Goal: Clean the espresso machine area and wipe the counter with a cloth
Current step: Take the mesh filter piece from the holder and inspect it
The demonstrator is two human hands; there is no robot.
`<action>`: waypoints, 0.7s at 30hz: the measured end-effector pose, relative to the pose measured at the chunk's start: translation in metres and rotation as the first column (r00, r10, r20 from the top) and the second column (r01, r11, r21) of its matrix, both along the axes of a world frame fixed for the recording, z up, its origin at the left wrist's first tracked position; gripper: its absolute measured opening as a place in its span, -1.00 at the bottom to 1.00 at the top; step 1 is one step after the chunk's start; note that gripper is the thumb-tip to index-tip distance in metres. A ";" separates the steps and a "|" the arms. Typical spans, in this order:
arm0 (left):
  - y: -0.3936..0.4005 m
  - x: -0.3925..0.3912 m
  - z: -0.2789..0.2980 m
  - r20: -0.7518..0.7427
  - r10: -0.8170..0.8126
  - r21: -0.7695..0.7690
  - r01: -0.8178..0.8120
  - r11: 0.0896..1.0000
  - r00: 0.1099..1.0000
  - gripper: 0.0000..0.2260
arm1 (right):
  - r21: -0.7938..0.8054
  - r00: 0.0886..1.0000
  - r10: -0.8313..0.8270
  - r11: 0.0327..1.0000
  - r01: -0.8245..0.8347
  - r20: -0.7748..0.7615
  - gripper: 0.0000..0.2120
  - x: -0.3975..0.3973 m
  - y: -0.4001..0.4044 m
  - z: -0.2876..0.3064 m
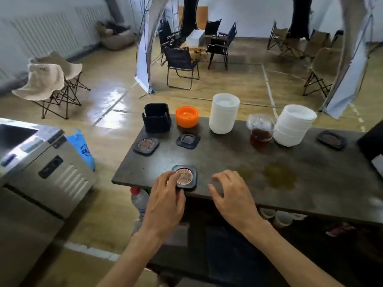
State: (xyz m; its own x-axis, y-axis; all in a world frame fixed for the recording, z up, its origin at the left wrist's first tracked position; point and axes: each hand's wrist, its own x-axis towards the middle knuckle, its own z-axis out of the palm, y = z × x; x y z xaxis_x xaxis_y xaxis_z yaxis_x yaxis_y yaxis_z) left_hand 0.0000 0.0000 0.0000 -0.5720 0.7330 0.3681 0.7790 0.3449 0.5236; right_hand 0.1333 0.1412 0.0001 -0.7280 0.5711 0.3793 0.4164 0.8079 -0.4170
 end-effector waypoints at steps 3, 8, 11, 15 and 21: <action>0.004 -0.043 0.002 0.000 0.000 0.009 0.000 1.000 1.000 -0.90 | -0.063 0.996 -0.077 0.995 0.080 0.054 -0.85 -0.028 -0.002 0.001; 0.033 -0.096 0.010 -0.004 -0.171 -0.129 0.169 0.977 0.985 -0.89 | -0.155 0.920 -0.271 0.934 0.323 0.282 -0.75 -0.063 -0.012 0.012; 0.052 -0.108 0.015 -0.020 -0.316 -0.155 0.310 0.938 0.948 -0.84 | -0.072 0.847 -0.359 0.906 0.417 0.392 -0.73 -0.077 -0.024 0.011; 0.067 -0.120 0.016 0.021 -0.392 -0.209 0.387 0.898 0.920 -0.78 | -0.114 0.809 -0.382 0.873 0.475 0.446 -0.71 -0.086 -0.026 0.010; 0.063 -0.148 0.013 0.063 -0.367 -0.147 0.372 0.916 0.928 -0.76 | -0.366 0.867 -0.354 0.800 0.475 0.352 -0.84 -0.093 -0.010 0.025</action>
